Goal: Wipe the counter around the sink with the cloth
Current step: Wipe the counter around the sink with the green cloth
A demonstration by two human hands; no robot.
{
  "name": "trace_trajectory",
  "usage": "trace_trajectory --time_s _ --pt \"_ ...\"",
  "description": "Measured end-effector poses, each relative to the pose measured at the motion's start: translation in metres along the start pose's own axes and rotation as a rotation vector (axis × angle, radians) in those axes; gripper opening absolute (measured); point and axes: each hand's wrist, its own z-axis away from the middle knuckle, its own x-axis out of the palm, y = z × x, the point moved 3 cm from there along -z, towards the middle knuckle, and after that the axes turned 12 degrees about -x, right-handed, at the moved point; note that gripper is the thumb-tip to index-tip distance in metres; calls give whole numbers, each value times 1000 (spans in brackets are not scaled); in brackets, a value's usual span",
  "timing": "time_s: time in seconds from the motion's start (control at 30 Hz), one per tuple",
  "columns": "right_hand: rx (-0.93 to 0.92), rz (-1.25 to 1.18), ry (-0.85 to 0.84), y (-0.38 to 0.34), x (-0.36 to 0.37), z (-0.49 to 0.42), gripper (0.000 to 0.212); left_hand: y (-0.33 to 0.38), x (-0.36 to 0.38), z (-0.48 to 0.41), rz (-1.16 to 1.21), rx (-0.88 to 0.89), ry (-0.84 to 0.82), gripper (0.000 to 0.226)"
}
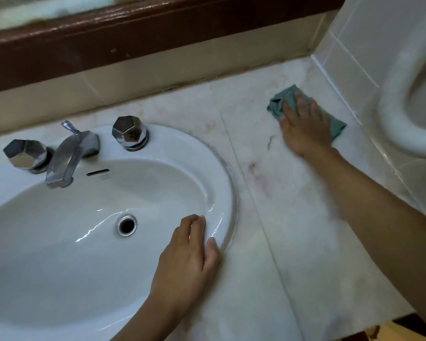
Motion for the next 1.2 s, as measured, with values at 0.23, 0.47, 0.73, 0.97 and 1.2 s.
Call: trace_trajectory --time_s 0.23,0.47,0.73,0.97,1.2 --pt "-328 -27 -70 -86 13 3 51 -3 0 -1 30 -22 2 41" --pt "-230 -112 -6 -101 38 196 49 -4 1 0 77 -38 -14 38" --pt "118 -67 61 26 19 214 54 -6 1 2 103 -43 -18 37" --pt "136 -69 2 -11 14 149 54 -11 2 2 129 -26 -18 41" --pt "-225 -76 -75 -133 48 317 54 -9 -1 5 126 -13 -11 44"
